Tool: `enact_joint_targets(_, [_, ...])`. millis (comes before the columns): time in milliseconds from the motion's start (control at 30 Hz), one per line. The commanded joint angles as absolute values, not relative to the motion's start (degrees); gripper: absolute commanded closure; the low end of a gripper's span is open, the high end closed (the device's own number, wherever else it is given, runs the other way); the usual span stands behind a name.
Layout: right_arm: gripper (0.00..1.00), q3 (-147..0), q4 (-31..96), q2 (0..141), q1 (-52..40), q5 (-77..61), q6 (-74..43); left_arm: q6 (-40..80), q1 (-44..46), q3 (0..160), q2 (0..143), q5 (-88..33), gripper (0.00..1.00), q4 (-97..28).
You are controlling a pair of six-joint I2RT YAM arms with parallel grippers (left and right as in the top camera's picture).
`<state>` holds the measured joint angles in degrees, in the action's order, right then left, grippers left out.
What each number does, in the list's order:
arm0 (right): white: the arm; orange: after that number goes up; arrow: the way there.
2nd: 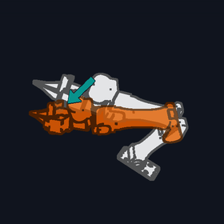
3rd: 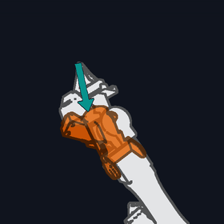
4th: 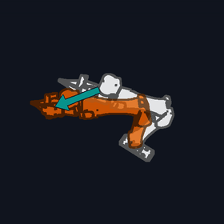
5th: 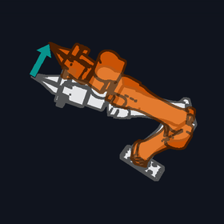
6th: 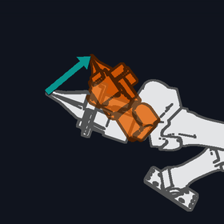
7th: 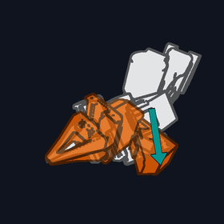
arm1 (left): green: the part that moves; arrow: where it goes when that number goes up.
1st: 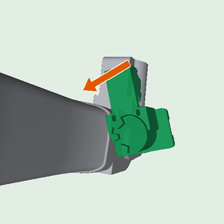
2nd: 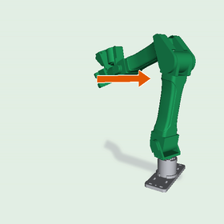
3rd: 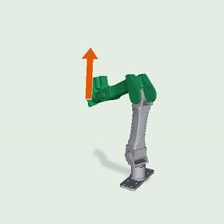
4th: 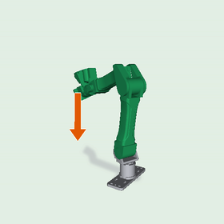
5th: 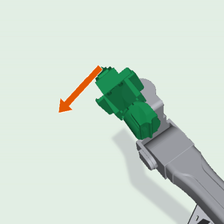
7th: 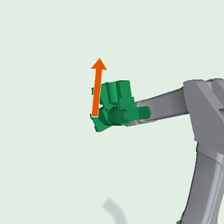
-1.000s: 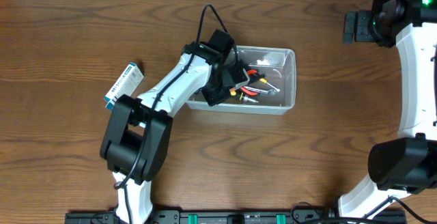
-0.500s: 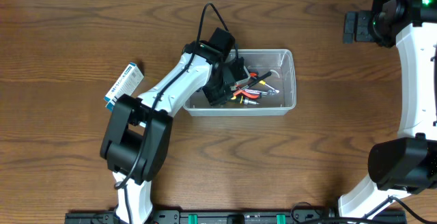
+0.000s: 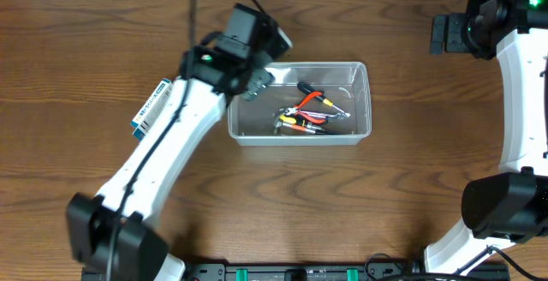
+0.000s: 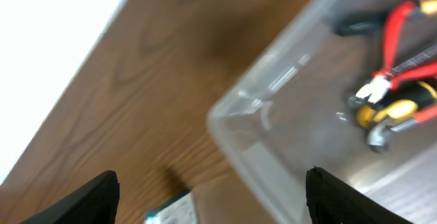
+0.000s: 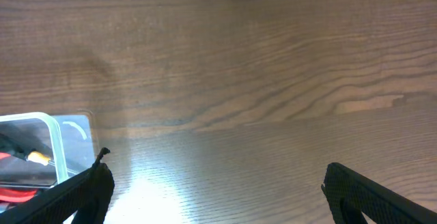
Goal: Pack container
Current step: 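Move the left gripper to the blue-and-white box and grasp its top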
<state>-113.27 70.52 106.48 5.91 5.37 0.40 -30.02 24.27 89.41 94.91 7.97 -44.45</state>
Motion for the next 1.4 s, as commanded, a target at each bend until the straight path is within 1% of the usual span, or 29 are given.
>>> enact_joint_targets(0, [0.01,-113.32,70.5,106.76,5.93,5.34,-0.38,-22.39,20.82,90.3,89.54,11.7,0.24,-43.86])
enact_joint_targets(100, [0.01,-113.32,70.5,106.76,5.93,5.34,-0.38,-18.28,16.03,90.3,85.56,13.8,0.24,-44.47])
enact_joint_targets(233, [0.01,-113.32,70.5,106.76,5.93,5.34,-0.38,-17.89,8.67,90.3,83.0,14.87,0.24,-47.66])
enact_joint_targets(367, [0.01,-113.32,70.5,106.76,5.93,5.34,-0.38,-18.63,1.85,90.24,83.48,14.85,0.23,-50.83])
enact_joint_targets(533, [0.01,-113.32,70.5,106.76,5.93,5.34,-0.38,-21.04,-3.36,90.24,86.21,14.61,0.21,-52.73])
enact_joint_targets(667, [0.01,-113.32,70.5,106.76,5.93,5.34,-0.38,-21.37,-5.21,89.93,89.78,14.13,0.08,-53.36])
enact_joint_targets(700, [0.01,-113.32,70.5,106.76,5.93,5.34,-0.4,-21.37,-5.43,89.67,90.89,13.61,0.02,-53.34])
enact_joint_targets(733, [0.01,-113.32,70.5,106.76,5.93,5.34,-0.4,-21.52,-5.5,89.47,91.9,13.3,0.01,-53.34])
enact_joint_targets(1000, [0.01,-113.32,70.5,106.76,5.93,5.34,-0.38,-23.51,-5.5,89.21,101.71,12.21,0.02,-53.76])
enact_joint_targets(1200, [0.01,-113.32,70.5,106.76,5.93,5.34,-0.38,-23.49,-5.72,89.21,108.27,7.35,0.02,-54.15])
enact_joint_targets(1367, [0.01,-113.32,70.5,106.76,5.93,5.34,-0.38,-23.49,-5.72,89.19,112.25,6.57,0.02,-55.07])
